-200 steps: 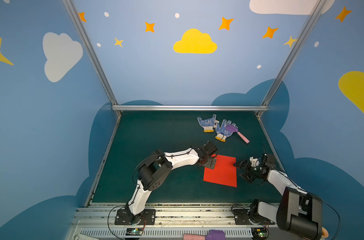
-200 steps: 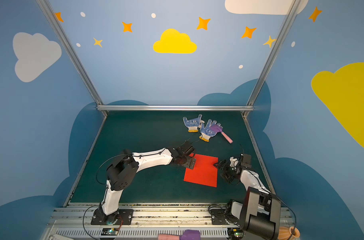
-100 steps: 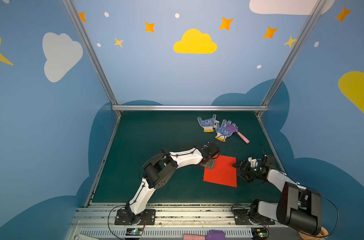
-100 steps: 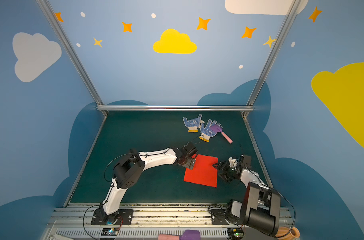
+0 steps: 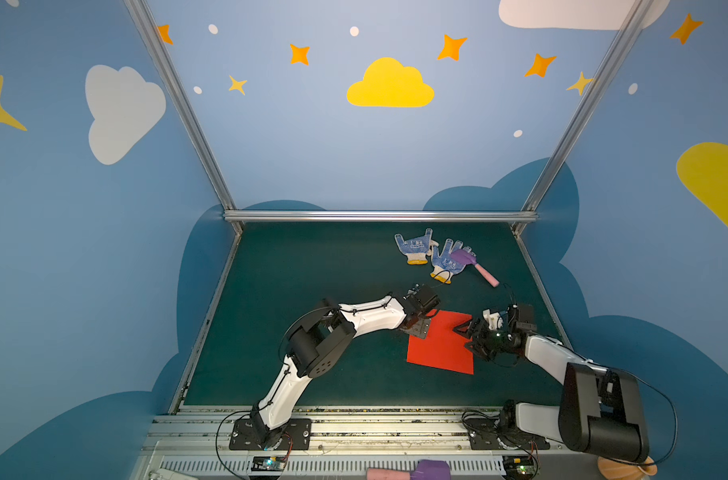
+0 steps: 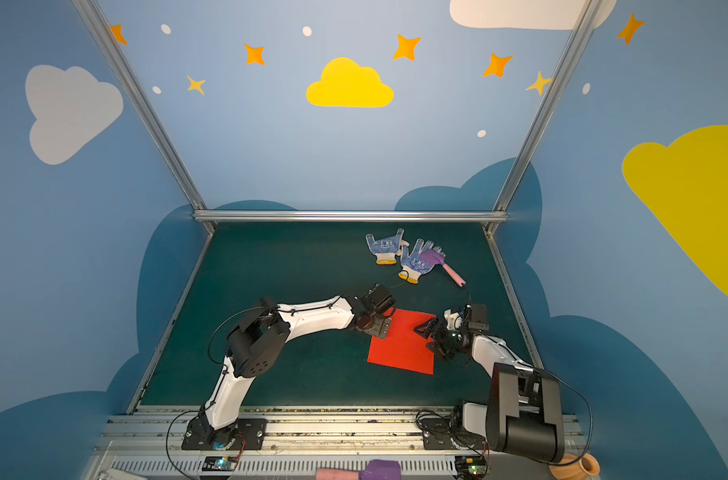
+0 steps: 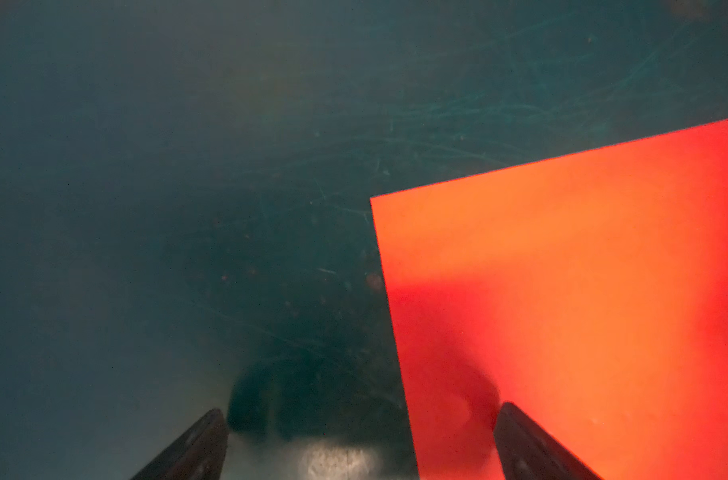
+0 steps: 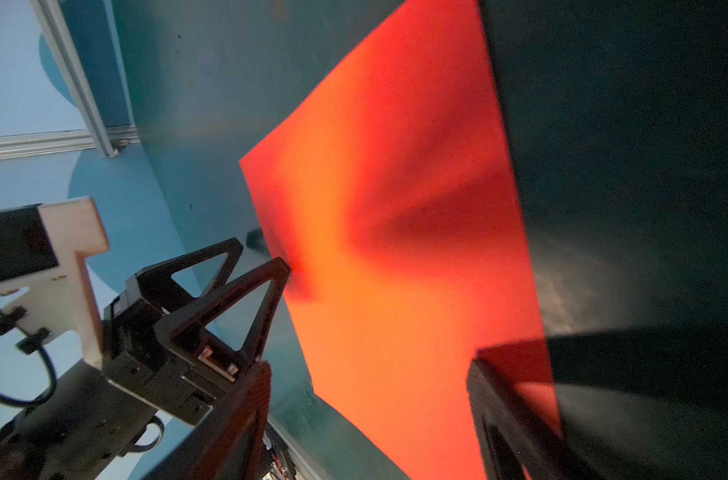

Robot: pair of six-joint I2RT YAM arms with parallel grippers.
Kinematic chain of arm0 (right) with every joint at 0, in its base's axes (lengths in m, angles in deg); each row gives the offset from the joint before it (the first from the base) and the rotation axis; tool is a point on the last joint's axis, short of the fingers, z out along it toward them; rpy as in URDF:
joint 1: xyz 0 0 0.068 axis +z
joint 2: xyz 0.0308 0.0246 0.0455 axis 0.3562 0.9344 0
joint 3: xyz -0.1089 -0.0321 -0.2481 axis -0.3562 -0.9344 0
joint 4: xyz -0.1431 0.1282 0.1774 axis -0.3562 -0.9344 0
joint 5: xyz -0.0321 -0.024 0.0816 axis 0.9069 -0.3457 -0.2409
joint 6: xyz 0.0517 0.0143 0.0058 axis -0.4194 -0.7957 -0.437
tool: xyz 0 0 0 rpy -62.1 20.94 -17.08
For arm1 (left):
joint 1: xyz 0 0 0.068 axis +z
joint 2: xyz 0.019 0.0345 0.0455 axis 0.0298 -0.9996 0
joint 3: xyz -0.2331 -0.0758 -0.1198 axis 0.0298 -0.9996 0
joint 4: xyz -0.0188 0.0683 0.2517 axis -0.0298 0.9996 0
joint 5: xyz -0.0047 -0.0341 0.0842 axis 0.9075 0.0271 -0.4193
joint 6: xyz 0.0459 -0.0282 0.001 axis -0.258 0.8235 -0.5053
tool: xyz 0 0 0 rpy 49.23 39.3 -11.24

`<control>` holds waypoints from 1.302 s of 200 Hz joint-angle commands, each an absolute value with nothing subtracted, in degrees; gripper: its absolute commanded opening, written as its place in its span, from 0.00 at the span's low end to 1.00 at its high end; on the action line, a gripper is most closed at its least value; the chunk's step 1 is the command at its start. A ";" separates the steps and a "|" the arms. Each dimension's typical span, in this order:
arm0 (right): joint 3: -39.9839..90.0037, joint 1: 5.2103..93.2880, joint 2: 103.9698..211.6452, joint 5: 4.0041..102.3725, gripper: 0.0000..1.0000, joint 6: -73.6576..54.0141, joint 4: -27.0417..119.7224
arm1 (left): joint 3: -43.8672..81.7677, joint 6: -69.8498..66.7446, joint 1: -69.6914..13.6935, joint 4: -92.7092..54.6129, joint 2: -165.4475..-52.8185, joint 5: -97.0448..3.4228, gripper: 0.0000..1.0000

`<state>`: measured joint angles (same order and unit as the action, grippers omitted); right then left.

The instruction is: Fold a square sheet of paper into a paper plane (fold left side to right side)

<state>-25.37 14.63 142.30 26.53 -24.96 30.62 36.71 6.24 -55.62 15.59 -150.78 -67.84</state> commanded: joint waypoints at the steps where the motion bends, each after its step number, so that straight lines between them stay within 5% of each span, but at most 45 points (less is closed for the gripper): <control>1: -23.36 13.29 138.30 34.39 0.78 -25.51 24.15 | 34.64 5.69 -54.53 18.99 -152.85 -71.00 1.00; 61: -24.47 12.53 140.45 34.46 0.79 -25.02 23.25 | 33.96 5.32 -54.31 18.08 -152.63 -70.59 1.00; 161: -29.68 19.43 148.94 26.23 0.75 -33.80 44.56 | 32.82 5.10 -53.83 16.89 -151.78 -69.98 1.00; 260: -18.89 13.14 144.12 37.05 0.76 -23.68 26.37 | 32.78 5.30 -53.21 17.52 -144.07 -67.87 1.00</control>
<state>-19.56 13.75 144.96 33.61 -26.89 33.26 32.38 5.85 -53.30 14.73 -147.26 -67.49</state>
